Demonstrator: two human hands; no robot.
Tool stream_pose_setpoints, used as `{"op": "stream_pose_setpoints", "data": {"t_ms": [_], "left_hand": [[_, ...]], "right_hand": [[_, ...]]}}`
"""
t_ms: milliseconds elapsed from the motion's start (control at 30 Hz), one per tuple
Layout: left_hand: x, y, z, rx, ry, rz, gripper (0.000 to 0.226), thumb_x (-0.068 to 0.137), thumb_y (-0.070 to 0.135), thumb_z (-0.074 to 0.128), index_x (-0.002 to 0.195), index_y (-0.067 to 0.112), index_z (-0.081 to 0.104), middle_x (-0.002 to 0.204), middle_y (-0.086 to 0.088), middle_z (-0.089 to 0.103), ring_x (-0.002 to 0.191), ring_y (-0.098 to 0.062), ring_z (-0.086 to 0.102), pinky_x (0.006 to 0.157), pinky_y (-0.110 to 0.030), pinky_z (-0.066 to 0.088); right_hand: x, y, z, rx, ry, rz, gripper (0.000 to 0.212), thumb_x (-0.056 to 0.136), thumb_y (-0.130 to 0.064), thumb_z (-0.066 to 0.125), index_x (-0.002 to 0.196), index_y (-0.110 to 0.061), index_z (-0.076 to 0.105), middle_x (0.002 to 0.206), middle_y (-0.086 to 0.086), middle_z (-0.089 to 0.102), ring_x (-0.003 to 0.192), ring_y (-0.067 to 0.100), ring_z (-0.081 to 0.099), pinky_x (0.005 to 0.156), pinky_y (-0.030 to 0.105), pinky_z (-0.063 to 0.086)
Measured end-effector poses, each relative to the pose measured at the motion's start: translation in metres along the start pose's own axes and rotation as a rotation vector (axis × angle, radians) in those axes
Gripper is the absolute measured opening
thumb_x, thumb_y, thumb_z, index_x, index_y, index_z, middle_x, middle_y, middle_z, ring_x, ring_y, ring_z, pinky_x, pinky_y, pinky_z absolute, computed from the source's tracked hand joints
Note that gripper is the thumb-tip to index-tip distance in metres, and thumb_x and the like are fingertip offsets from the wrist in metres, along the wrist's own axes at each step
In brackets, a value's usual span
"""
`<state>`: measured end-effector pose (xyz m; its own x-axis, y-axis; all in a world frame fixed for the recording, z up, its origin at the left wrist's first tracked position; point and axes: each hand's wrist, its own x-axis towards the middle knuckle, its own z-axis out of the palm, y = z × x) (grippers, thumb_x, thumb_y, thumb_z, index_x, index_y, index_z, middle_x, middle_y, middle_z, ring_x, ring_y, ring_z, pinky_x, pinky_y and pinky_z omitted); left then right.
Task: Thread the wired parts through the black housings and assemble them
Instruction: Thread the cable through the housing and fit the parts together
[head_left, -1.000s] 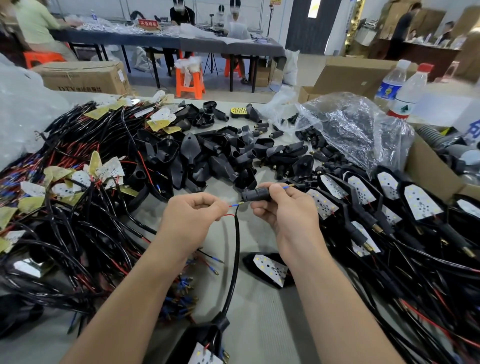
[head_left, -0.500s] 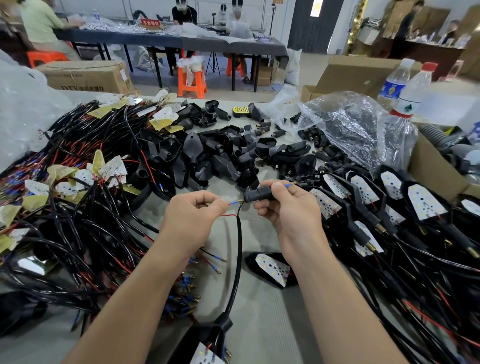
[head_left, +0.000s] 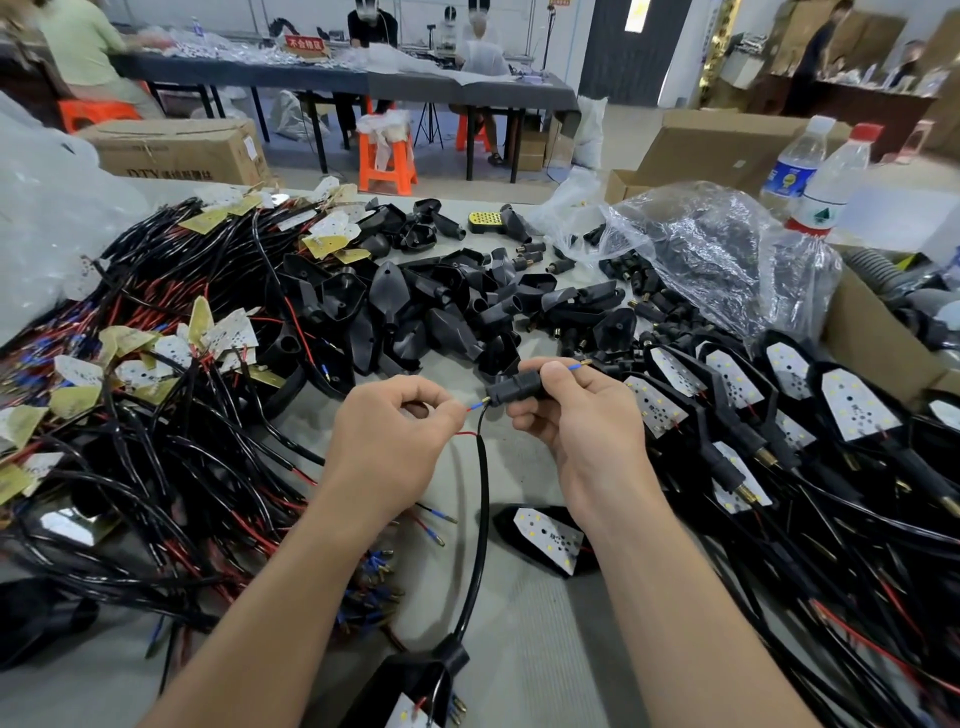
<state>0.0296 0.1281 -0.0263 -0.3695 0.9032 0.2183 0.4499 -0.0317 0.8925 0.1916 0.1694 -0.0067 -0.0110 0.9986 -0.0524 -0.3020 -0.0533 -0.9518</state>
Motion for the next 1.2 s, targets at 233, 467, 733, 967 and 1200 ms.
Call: {"op": "stream_pose_setpoints", "data": {"t_ms": [233, 467, 733, 967, 1200], "left_hand": [[-0.004, 0.004, 0.005, -0.045, 0.016, 0.015, 0.017, 0.083, 0.028, 0.081, 0.071, 0.038, 0.074, 0.051, 0.012, 0.057, 0.042, -0.003, 0.041, 0.041, -0.016, 0.033], [-0.002, 0.011, 0.002, -0.319, 0.013, -0.094, 0.017, 0.086, 0.024, 0.081, 0.08, 0.039, 0.081, 0.077, 0.011, 0.077, 0.072, -0.001, 0.069, 0.069, -0.013, 0.05], [0.002, 0.009, -0.003, -0.339, -0.011, -0.163, 0.012, 0.084, 0.021, 0.082, 0.074, 0.028, 0.082, 0.069, 0.003, 0.072, 0.066, -0.001, 0.061, 0.072, -0.02, 0.047], [0.0, 0.009, -0.002, -0.329, -0.024, -0.155, 0.011, 0.085, 0.027, 0.08, 0.076, 0.033, 0.083, 0.075, -0.001, 0.075, 0.068, -0.004, 0.057, 0.069, -0.019, 0.045], [0.0, 0.01, -0.005, -0.333, -0.059, -0.165, 0.009, 0.078, 0.03, 0.082, 0.071, 0.024, 0.082, 0.07, -0.001, 0.071, 0.068, -0.004, 0.058, 0.074, -0.026, 0.043]], "right_hand": [[0.0, 0.007, 0.002, -0.156, -0.021, -0.116, 0.031, 0.1, -0.002, 0.051, 0.083, -0.011, 0.075, 0.07, 0.013, 0.072, 0.058, 0.022, 0.065, 0.058, 0.028, 0.054], [0.0, 0.002, 0.003, -0.063, -0.021, -0.058, 0.027, 0.104, -0.003, 0.049, 0.089, -0.006, 0.072, 0.072, 0.015, 0.072, 0.059, 0.024, 0.066, 0.058, 0.028, 0.055], [-0.002, 0.001, 0.004, 0.018, 0.009, -0.051, 0.027, 0.104, -0.002, 0.048, 0.089, -0.005, 0.07, 0.068, 0.013, 0.07, 0.053, 0.02, 0.064, 0.054, 0.025, 0.053], [-0.006, 0.004, 0.011, -0.018, -0.013, -0.072, 0.027, 0.103, -0.002, 0.049, 0.088, -0.007, 0.071, 0.068, 0.01, 0.07, 0.056, 0.021, 0.064, 0.056, 0.026, 0.053], [-0.003, -0.001, 0.009, 0.052, 0.041, -0.062, 0.024, 0.103, -0.001, 0.049, 0.093, 0.0, 0.071, 0.066, 0.012, 0.068, 0.051, 0.018, 0.061, 0.052, 0.025, 0.051]]}}
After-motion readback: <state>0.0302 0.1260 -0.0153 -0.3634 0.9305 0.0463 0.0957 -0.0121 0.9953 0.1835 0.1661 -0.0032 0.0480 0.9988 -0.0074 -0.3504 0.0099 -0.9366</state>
